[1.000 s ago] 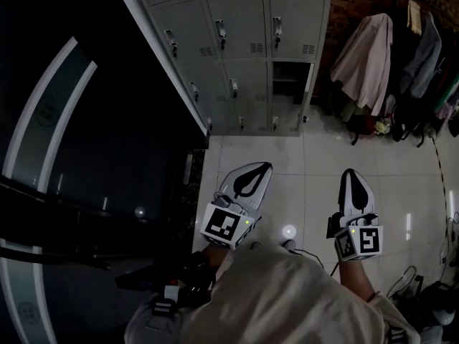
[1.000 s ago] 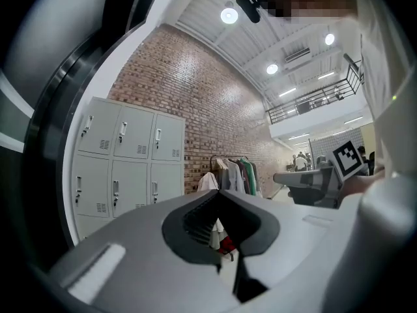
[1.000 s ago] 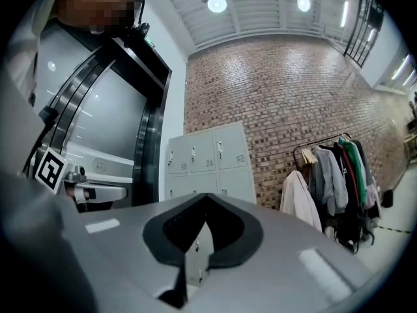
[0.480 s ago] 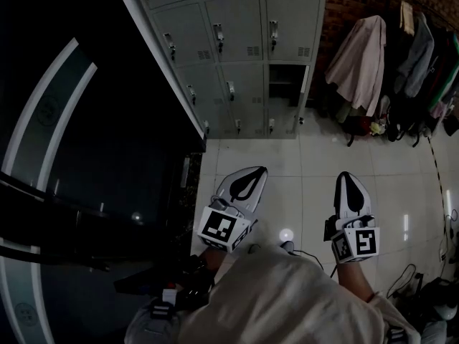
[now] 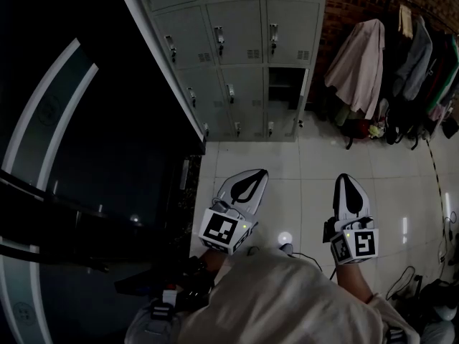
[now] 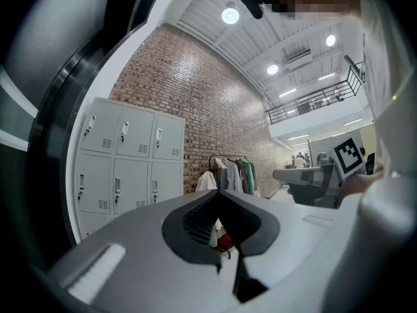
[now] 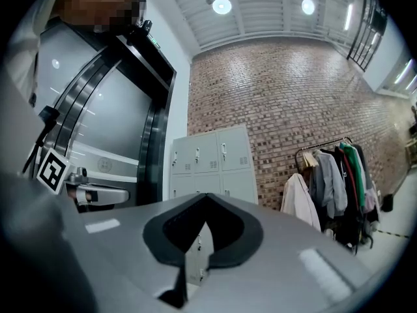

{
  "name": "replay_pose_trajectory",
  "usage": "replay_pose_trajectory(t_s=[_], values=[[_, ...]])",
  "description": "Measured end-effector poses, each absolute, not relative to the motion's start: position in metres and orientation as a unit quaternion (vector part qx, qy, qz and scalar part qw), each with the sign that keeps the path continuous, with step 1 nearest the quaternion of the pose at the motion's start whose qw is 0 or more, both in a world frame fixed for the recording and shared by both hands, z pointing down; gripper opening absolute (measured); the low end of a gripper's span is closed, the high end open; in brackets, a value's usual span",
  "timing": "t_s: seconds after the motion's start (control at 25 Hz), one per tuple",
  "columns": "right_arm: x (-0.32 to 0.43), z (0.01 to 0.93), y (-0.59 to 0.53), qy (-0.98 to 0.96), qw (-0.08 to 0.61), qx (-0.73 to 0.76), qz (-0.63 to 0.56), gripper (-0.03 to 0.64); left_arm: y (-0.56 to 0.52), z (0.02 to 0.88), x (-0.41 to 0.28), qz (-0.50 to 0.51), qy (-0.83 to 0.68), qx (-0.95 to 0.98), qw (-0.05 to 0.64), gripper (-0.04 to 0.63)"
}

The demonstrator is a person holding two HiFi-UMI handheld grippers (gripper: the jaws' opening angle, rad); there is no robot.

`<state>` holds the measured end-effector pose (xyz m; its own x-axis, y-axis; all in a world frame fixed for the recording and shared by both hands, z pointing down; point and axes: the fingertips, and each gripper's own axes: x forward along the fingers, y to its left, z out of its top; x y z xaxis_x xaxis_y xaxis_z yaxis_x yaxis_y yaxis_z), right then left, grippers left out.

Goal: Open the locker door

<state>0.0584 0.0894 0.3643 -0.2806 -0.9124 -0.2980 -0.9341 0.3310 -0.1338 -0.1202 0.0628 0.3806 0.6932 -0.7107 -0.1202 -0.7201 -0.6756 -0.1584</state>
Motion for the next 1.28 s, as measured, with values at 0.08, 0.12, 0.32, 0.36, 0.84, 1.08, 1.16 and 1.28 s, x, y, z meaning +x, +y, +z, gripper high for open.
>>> replay_pose_trajectory(t_s=[0.08, 0.12, 0.32, 0.36, 0.84, 1.08, 1.16, 1.28], values=[[0.058, 0.366, 0.088, 0.800, 0.162, -0.576, 0.033, 0.000, 0.062, 0.382, -0.120, 0.024, 0.391, -0.915, 0.096, 0.067], [0.057, 0.367, 0.087, 0.801, 0.162, -0.576, 0.033, 0.000, 0.061, 0.383, -0.120, 0.024, 0.392, -0.915, 0.095, 0.067], [0.057, 0.374, 0.083, 0.802, 0.161, -0.575, 0.028, 0.000, 0.060, 0.391, -0.120, 0.021, 0.392, -0.915, 0.092, 0.067], [0.057, 0.374, 0.082, 0.802, 0.161, -0.575, 0.027, 0.000, 0.059, 0.391, -0.119, 0.021, 0.392, -0.915, 0.091, 0.067], [0.058, 0.385, 0.070, 0.803, 0.157, -0.575, 0.022, 0.000, 0.048, 0.401, -0.118, 0.019, 0.393, -0.915, 0.085, 0.067], [0.054, 0.389, 0.069, 0.802, 0.154, -0.576, 0.021, 0.000, 0.046, 0.408, -0.124, 0.021, 0.394, -0.916, 0.076, 0.067], [0.055, 0.390, 0.069, 0.802, 0.153, -0.578, 0.019, 0.000, 0.046, 0.408, -0.125, 0.020, 0.395, -0.916, 0.074, 0.067], [0.056, 0.391, 0.069, 0.801, 0.153, -0.579, 0.023, 0.000, 0.045, 0.411, -0.127, 0.019, 0.395, -0.916, 0.071, 0.067]])
